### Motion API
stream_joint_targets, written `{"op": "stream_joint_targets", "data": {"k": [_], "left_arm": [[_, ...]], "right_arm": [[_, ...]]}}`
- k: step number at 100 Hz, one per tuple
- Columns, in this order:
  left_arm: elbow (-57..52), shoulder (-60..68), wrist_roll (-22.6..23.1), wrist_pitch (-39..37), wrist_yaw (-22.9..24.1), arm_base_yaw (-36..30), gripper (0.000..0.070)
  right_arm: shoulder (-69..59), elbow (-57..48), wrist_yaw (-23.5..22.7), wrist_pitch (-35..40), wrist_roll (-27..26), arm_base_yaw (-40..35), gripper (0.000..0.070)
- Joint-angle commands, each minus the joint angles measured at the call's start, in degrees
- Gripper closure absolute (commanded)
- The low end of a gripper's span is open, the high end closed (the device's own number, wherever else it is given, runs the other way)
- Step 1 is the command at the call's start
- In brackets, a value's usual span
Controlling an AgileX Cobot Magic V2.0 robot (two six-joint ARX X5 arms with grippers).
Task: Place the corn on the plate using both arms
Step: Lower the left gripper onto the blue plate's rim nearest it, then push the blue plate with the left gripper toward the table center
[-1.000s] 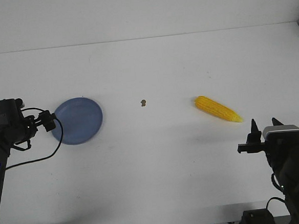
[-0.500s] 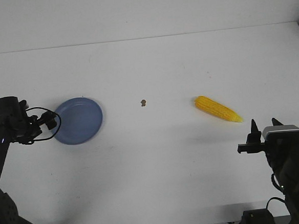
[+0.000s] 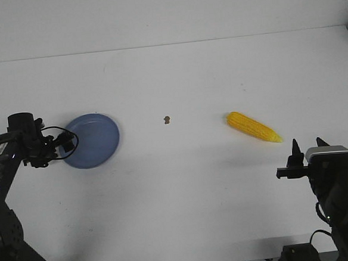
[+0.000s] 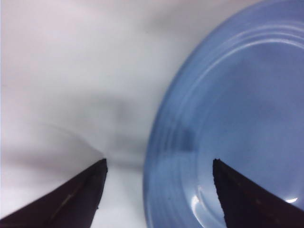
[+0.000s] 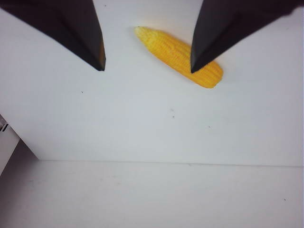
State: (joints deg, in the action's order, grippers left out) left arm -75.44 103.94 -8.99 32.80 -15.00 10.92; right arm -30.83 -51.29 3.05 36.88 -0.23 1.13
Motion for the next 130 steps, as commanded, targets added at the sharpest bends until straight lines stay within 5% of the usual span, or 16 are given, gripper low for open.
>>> {"op": "stream_joint_targets", "data": {"k": [1,11,25,34,54,77,103,130], "left_arm": [[-1.01,1.86,-0.22,-0.17,-0.22,-0.13,0.0239],[-1.01,2.32,-0.55,-0.15,-0.20,-0.17,0.0277],[-1.01,2.40,-0.35,-0.04,-0.22,-0.17,0.0594],[-1.01,2.40,0.61,-0.07,-0.24,-0.17,0.0696],[-1.01,2.40,0.59,-0.79,-1.07,-0.07,0.0696],[-1.01,2.27,0.59,-0.42,-14.08,1.09,0.0695],[-1.01,-1.05,0.77,1.03,-19.91,0.39,0.0695],[-1.01,-6.12,-1.01,1.38,-20.13,-8.20,0.0695]], "right_arm": [[-0.35,-0.96,0.00,-0.44,-0.44,-0.04,0.0318],[-0.35,-0.96,0.00,-0.44,-0.44,-0.04,0.0318],[-0.35,-0.96,0.00,-0.44,-0.44,-0.04,0.0318],[-0.35,-0.96,0.00,-0.44,-0.44,-0.04,0.0318],[-0.35,-0.96,0.00,-0.44,-0.44,-0.04,0.0318],[-0.35,-0.96,0.00,-0.44,-0.44,-0.04,0.0318],[-0.35,-0.96,0.00,-0.44,-0.46,-0.04,0.0318],[-0.35,-0.96,0.00,-0.46,-0.44,-0.04,0.0318]]}}
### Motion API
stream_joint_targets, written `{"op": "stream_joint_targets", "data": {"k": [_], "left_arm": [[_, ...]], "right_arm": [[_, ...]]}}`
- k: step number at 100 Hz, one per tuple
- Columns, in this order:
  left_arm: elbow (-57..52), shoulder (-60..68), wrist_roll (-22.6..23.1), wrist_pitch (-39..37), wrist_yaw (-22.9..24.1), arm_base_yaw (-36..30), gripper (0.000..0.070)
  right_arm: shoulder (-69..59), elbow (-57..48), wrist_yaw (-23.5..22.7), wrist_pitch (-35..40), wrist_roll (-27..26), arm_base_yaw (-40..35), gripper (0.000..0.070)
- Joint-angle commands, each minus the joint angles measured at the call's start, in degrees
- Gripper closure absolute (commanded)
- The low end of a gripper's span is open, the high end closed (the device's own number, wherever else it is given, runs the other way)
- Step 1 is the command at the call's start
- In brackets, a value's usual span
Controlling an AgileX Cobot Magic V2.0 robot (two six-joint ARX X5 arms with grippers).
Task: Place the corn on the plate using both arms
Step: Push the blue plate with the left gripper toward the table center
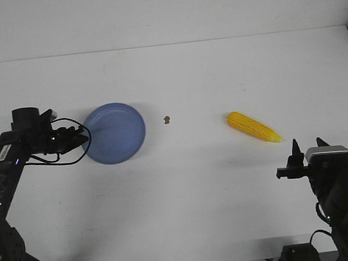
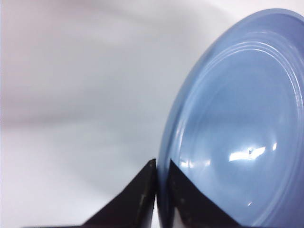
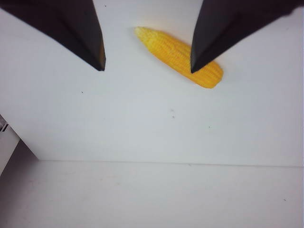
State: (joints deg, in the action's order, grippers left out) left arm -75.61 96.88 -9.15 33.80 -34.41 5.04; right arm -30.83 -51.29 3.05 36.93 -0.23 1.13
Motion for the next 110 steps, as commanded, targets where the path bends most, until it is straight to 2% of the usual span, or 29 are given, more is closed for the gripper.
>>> {"op": "stream_joint_targets", "data": {"k": [1,30,47,69,110], "left_arm": [[-0.83,0.94,-0.87,0.37,-0.74,-2.82,0.0695],[-0.83,1.68,-0.48,0.48,-0.72,-18.71,0.0695],[-0.81,3.58,0.07,0.55,0.15,-24.68,0.0695],[-0.81,8.22,0.35,0.87,0.13,-27.63,0.0695],[-0.81,12.98,1.86,0.83,0.13,-28.79,0.0681]], "right_arm": [[-0.35,-0.96,0.00,-0.50,-0.44,-0.04,0.0318],[-0.35,-0.96,0.00,-0.50,-0.46,-0.04,0.0318],[-0.35,-0.96,0.00,-0.48,-0.46,-0.04,0.0318],[-0.35,-0.96,0.00,-0.48,-0.44,-0.04,0.0318],[-0.35,-0.96,0.02,-0.48,-0.44,-0.04,0.0318]]}}
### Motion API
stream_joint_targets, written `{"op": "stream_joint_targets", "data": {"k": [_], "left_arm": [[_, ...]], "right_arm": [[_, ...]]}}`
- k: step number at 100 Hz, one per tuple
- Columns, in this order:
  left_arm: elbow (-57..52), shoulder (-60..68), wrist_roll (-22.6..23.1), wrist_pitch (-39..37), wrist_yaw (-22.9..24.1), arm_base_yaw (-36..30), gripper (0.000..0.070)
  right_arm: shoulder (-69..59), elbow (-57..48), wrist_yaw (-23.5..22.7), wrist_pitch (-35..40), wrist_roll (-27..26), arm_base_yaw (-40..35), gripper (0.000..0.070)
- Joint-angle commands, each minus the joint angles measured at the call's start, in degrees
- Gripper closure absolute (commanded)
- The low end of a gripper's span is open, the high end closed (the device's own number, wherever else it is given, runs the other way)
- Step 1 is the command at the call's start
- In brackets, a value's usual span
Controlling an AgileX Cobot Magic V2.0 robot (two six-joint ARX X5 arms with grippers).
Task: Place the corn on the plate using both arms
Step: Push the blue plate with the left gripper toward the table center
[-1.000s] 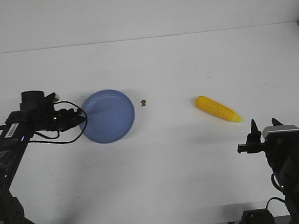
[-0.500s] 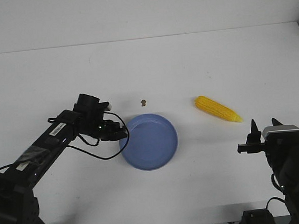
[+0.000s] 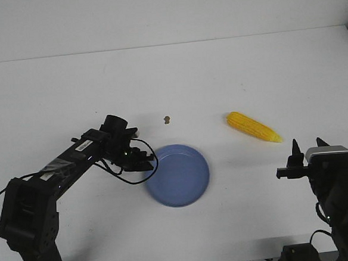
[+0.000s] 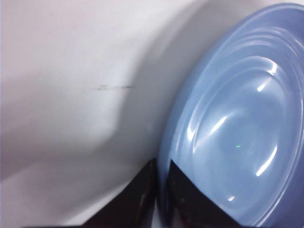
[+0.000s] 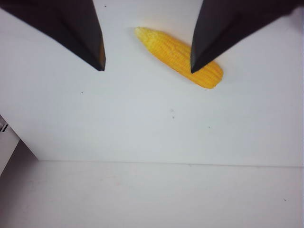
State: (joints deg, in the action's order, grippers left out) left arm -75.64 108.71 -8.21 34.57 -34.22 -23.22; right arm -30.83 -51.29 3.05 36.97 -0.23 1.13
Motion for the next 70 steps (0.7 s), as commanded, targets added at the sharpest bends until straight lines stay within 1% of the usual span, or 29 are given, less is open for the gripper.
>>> {"op": "stream_joint_targets", "data": {"k": [1,4,7,15,18,20,22,40,51,70], "left_arm": [[-0.79,1.16,0.92,0.07,-0.07,-0.55,0.0680],[-0.79,1.16,0.90,0.13,-0.07,-0.55,0.0665],[-0.79,1.16,0.90,0.13,-0.07,-0.55,0.0617],[-0.79,1.16,0.90,0.13,-0.07,-0.55,0.0401],[-0.79,1.16,0.87,0.20,-0.07,-0.55,0.0340],[-0.79,1.16,0.87,0.28,-0.04,-0.55,0.0316],[-0.79,1.16,0.87,0.37,-0.04,-0.52,0.0307],[-0.79,1.16,0.87,0.46,-0.07,-0.52,0.0301],[-0.79,1.16,0.87,0.44,-0.04,-0.52,0.0191],[-0.79,1.14,0.90,0.04,-0.07,-0.50,0.0186]], "right_arm": [[-0.35,-0.96,0.00,-0.52,-0.44,-0.04,0.0318],[-0.35,-0.96,0.00,-0.52,-0.44,-0.04,0.0318],[-0.35,-0.96,0.00,-0.52,-0.44,-0.04,0.0318],[-0.35,-0.96,0.00,-0.52,-0.44,-0.04,0.0318],[-0.35,-0.96,0.02,-0.52,-0.44,-0.04,0.0318],[-0.35,-0.96,0.00,-0.52,-0.44,-0.04,0.0318],[-0.35,-0.96,0.02,-0.52,-0.44,-0.04,0.0318],[-0.35,-0.96,0.00,-0.52,-0.44,-0.04,0.0318],[-0.35,-0.96,0.02,-0.52,-0.44,-0.04,0.0318],[-0.35,-0.96,0.02,-0.52,-0.44,-0.04,0.0318]]}}
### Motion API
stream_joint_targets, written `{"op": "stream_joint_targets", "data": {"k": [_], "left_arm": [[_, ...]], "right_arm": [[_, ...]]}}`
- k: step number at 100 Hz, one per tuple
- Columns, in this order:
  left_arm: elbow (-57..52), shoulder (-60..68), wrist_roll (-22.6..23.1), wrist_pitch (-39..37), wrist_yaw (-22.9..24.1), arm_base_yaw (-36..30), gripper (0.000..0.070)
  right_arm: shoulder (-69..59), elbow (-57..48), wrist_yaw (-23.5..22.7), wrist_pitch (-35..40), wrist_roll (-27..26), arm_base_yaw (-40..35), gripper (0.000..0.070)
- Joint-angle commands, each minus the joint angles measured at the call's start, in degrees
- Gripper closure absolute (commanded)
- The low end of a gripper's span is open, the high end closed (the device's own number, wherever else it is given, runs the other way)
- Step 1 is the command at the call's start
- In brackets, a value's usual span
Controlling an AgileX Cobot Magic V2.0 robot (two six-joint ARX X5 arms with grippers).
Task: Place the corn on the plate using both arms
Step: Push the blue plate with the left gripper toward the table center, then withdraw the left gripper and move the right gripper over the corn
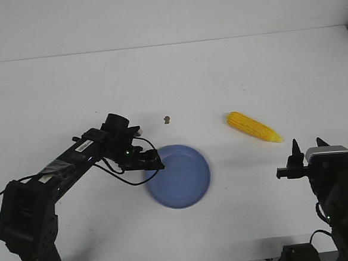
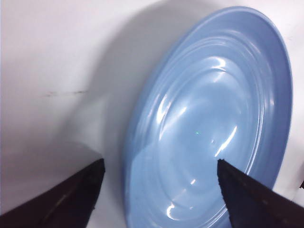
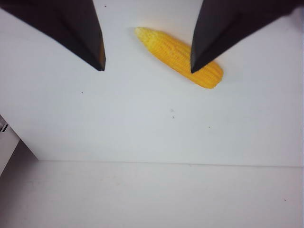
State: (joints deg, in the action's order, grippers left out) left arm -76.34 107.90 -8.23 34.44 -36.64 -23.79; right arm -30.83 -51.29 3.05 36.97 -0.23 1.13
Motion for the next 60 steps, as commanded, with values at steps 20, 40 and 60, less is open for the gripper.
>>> {"op": "stream_joint_targets", "data": {"k": [20,40,60], "left_arm": [[-0.09,0.85,1.31,0.17,2.43,0.90,0.0024],[-0.09,-3.67,2.14,0.02,11.50,3.41,0.0024],[-0.09,-11.37,3.02,0.35,14.19,7.80,0.0026]], "right_arm": [[-0.35,-0.96,0.04,-0.52,-0.44,-0.04,0.0318],[-0.35,-0.96,0.02,-0.50,-0.42,-0.04,0.0318],[-0.35,-0.96,0.02,-0.50,-0.44,-0.04,0.0318]]}}
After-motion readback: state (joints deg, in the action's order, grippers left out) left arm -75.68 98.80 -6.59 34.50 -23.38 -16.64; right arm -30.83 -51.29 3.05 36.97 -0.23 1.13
